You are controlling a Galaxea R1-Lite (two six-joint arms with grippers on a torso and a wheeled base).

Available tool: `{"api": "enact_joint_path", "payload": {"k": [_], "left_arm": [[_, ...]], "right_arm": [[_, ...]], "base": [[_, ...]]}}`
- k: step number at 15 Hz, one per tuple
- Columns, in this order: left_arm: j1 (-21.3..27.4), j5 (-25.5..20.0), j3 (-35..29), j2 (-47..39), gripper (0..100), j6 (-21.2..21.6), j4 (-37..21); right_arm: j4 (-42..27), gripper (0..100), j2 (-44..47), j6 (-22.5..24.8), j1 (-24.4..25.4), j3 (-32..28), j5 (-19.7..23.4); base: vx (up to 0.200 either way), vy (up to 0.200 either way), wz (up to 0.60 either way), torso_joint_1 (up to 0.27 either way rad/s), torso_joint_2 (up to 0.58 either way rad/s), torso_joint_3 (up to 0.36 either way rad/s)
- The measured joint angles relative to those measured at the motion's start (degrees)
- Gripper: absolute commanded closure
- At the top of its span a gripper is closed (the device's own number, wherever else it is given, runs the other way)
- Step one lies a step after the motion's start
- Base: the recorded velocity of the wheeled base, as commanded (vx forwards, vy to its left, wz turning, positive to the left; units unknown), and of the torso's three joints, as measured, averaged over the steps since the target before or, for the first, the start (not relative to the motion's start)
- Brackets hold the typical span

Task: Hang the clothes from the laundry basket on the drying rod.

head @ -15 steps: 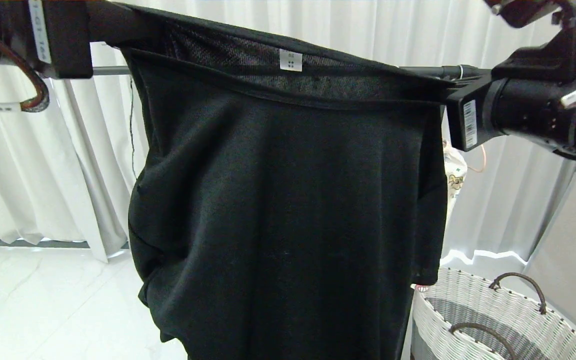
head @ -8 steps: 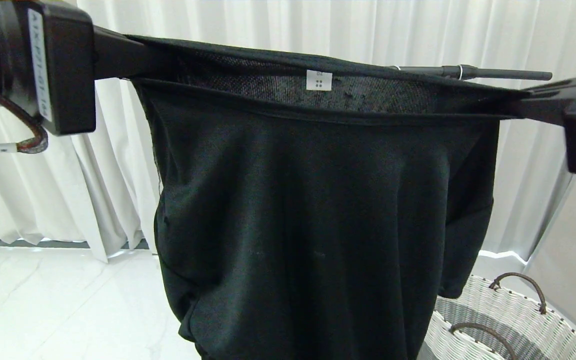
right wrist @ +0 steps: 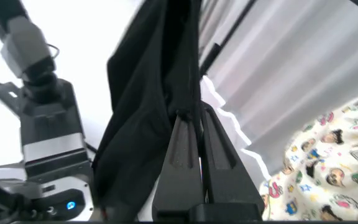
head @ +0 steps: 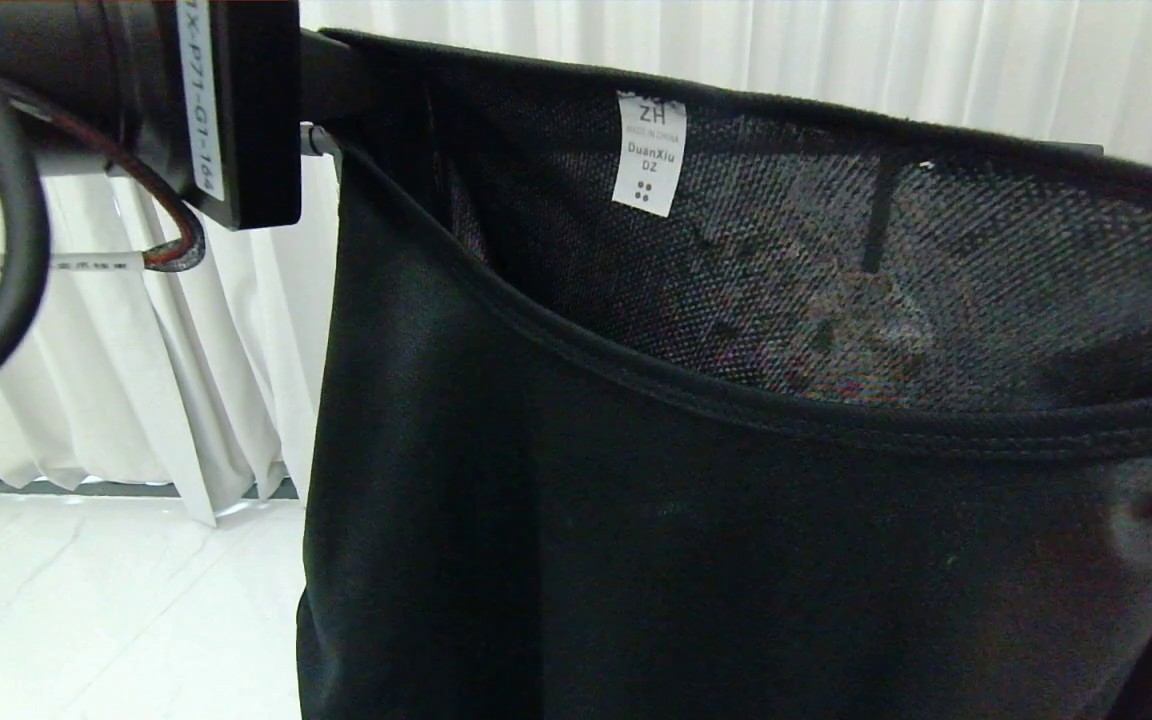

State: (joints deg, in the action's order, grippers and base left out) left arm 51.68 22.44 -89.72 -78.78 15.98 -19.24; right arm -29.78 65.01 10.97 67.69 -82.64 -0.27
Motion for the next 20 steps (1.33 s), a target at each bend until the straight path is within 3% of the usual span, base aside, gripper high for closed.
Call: {"api": "enact_joint_path", "payload": {"k": [4, 6, 9, 11, 13, 17, 20], "left_arm": [[1.2, 0.9, 0.0, -0.2, 100, -0.5, -0.2], [2.8, 1.2, 0.0, 0.5, 100, -1.0, -3.2], [4.9, 1.2, -0.9, 3.3, 100, -5.3, -19.4], [8.7, 1.2, -3.8, 5.1, 100, -12.3, -28.1], [13.0, 1.2, -7.2, 6.0, 100, -18.7, -33.0], [20.5, 1.1, -10.4, 6.7, 100, -23.7, -34.0], [24.8, 1.0, -12.3, 6.8, 100, -24.5, -34.1]], "right_arm": [[-0.1, 100, -1.0, -0.8, 0.3, 0.1, -0.6], [-0.1, 100, -1.2, -0.7, -1.0, 0.2, -2.5], [2.3, 100, -0.6, -0.6, -5.0, 0.0, -5.3], [9.4, 100, 1.4, -0.6, -6.9, 0.0, -5.5], [17.6, 100, 4.9, -0.7, -7.6, 0.1, -5.5], [31.1, 100, 14.9, -0.8, -7.8, -1.0, -5.3], [32.8, 100, 20.4, -0.8, -7.7, -4.1, -5.3]], "base": [[0.000, 0.000, 0.00, 0.000, 0.00, 0.000], [0.000, 0.000, 0.00, 0.000, 0.00, 0.000], [0.000, 0.000, 0.00, 0.000, 0.00, 0.000], [0.000, 0.000, 0.00, 0.000, 0.00, 0.000], [0.000, 0.000, 0.00, 0.000, 0.00, 0.000], [0.000, 0.000, 0.00, 0.000, 0.00, 0.000], [0.000, 0.000, 0.00, 0.000, 0.00, 0.000]]}}
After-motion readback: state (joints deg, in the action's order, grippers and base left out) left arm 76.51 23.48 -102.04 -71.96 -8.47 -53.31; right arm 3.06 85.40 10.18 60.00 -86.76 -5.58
